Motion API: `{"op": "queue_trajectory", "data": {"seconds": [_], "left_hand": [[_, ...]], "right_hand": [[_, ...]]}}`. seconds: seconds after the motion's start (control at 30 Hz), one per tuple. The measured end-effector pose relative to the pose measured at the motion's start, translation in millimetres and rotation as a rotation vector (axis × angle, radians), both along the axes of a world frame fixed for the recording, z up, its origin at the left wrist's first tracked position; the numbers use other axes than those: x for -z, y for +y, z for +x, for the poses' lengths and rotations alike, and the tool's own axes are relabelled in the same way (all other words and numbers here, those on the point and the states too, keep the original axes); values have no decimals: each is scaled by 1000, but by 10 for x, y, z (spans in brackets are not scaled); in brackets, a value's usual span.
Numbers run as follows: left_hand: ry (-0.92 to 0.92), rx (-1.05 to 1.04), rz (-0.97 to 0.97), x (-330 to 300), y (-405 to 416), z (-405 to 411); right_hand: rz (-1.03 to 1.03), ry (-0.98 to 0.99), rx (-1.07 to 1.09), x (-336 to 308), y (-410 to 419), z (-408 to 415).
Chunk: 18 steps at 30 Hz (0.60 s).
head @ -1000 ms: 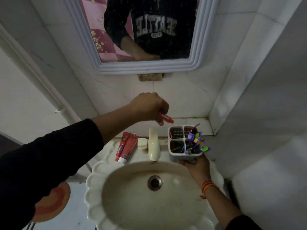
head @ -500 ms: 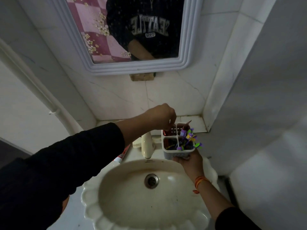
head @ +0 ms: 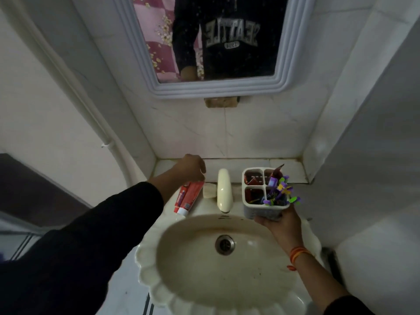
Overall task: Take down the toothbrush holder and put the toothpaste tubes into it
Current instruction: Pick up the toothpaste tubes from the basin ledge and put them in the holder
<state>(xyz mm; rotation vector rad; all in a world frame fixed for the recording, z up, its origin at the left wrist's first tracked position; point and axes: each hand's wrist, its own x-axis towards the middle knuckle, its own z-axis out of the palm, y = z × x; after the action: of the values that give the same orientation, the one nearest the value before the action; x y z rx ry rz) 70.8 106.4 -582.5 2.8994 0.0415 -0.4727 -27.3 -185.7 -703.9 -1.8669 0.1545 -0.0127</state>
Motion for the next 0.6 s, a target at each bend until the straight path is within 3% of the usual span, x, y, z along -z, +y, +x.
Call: {"op": "queue_trajectory", "data": {"seconds": [0.13, 0.33, 0.43, 0.53, 0.6], "left_hand": [[103, -7, 130, 374, 153, -93], [23, -59, 111, 687, 172, -116], [-73, -158, 10, 755, 175, -92], [-145, -214, -30, 819, 207, -74], [-144, -244, -53, 832, 237, -68]], "right_hand": [[0, -50, -17, 49, 7, 63], [60, 60, -12, 13, 30, 18], [209, 22, -99, 5, -53, 9], [637, 83, -65, 73, -17, 51], [705, 123, -31, -6, 20, 66]]}}
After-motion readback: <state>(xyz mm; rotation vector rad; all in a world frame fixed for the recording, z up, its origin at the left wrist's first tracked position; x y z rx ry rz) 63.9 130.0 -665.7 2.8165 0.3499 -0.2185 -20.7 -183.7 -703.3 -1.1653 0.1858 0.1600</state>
